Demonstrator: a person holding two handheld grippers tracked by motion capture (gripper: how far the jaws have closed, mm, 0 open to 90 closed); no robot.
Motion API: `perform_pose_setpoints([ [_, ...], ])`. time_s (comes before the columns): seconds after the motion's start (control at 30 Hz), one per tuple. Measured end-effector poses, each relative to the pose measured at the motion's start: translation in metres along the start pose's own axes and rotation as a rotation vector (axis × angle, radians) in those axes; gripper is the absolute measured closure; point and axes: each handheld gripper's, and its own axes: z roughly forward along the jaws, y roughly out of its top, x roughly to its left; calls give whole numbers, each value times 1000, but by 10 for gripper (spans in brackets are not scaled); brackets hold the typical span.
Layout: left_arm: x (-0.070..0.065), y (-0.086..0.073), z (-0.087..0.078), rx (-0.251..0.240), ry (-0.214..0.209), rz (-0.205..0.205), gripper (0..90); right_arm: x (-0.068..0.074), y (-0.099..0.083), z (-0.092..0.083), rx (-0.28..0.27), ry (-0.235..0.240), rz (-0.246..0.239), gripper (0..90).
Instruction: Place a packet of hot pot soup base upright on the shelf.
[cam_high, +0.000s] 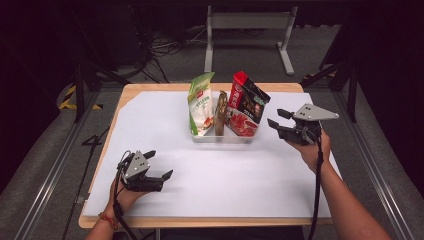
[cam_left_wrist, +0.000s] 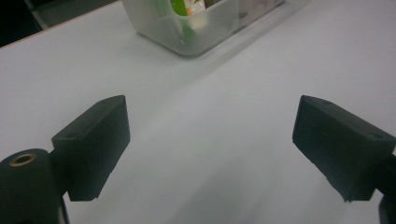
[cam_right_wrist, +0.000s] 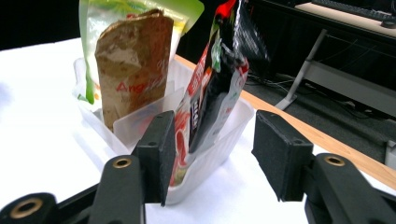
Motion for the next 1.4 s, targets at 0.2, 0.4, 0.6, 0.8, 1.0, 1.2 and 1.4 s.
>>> perform_pose_setpoints([
  [0.2, 0, 0, 0, 0, 0, 1, 119, 4, -10, -5, 13, -2, -23, 448],
  [0.4, 0, 0, 1, 1, -3, 4, 119, 6, -22, -10, 34, 2, -31, 403],
  [0.6, -1, 0, 1, 2, -1, 2, 119, 7, -31, -14, 45, 10, -36, 387],
  [0.8, -2, 1, 2, 6, -4, 7, 117, 10, -40, -21, 56, 11, -62, 342],
  [1.0, -2, 1, 2, 6, -3, 4, 117, 13, -49, -24, 74, -5, -75, 288],
  [1.2, -2, 0, 3, 10, -4, 3, 116, 14, -61, -30, 92, -11, -71, 244],
  [1.4, -2, 0, 3, 14, -7, 3, 114, 14, -70, -37, 97, -9, -70, 219],
])
